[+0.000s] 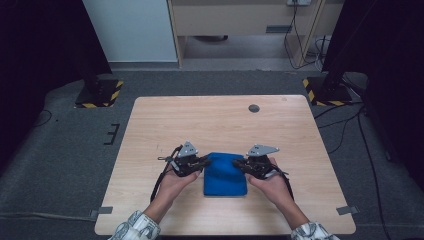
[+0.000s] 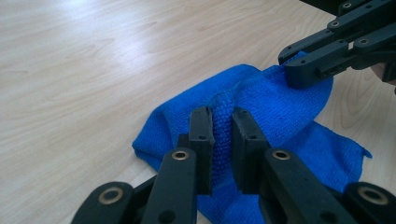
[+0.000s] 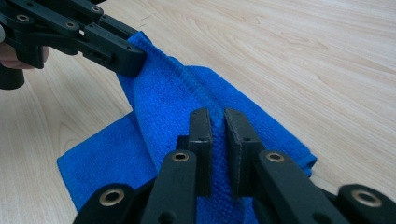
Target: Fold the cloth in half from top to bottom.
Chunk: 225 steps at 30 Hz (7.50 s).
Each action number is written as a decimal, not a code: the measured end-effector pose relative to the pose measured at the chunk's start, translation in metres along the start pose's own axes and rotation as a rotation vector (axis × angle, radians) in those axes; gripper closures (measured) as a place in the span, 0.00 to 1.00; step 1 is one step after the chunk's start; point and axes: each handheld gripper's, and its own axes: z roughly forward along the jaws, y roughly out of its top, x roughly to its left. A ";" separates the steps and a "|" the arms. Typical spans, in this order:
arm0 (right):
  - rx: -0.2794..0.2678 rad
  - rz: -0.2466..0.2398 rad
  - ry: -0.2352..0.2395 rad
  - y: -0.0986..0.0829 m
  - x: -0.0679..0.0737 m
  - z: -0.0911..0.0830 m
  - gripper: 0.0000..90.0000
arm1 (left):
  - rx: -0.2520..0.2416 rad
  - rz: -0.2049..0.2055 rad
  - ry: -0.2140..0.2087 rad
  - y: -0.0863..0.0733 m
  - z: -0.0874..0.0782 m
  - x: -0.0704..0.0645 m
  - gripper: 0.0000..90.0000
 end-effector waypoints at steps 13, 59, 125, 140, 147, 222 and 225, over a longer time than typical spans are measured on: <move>0.033 -0.009 0.003 -0.013 0.007 -0.001 0.89 | 0.020 0.002 -0.022 -0.014 0.001 -0.005 0.87; 0.087 0.000 0.025 -0.040 0.017 -0.018 0.72 | 0.061 0.026 -0.070 -0.037 0.000 -0.021 0.65; 0.047 0.073 -0.061 -0.028 0.013 -0.026 0.17 | 0.051 0.014 -0.073 -0.040 -0.024 -0.030 0.32; 0.037 0.054 -0.105 -0.021 0.010 -0.025 0.10 | 0.055 -0.040 -0.028 -0.036 -0.022 -0.023 0.15; 0.038 0.047 -0.127 -0.018 0.008 -0.024 0.10 | 0.060 -0.038 -0.022 -0.033 -0.023 -0.022 0.13; 0.102 0.165 -0.324 -0.060 -0.116 -0.080 0.09 | 0.190 -0.164 0.287 -0.052 -0.069 0.118 0.09; 0.117 0.167 -0.327 -0.060 -0.125 -0.074 0.09 | 0.188 -0.175 0.304 -0.053 -0.066 0.125 0.09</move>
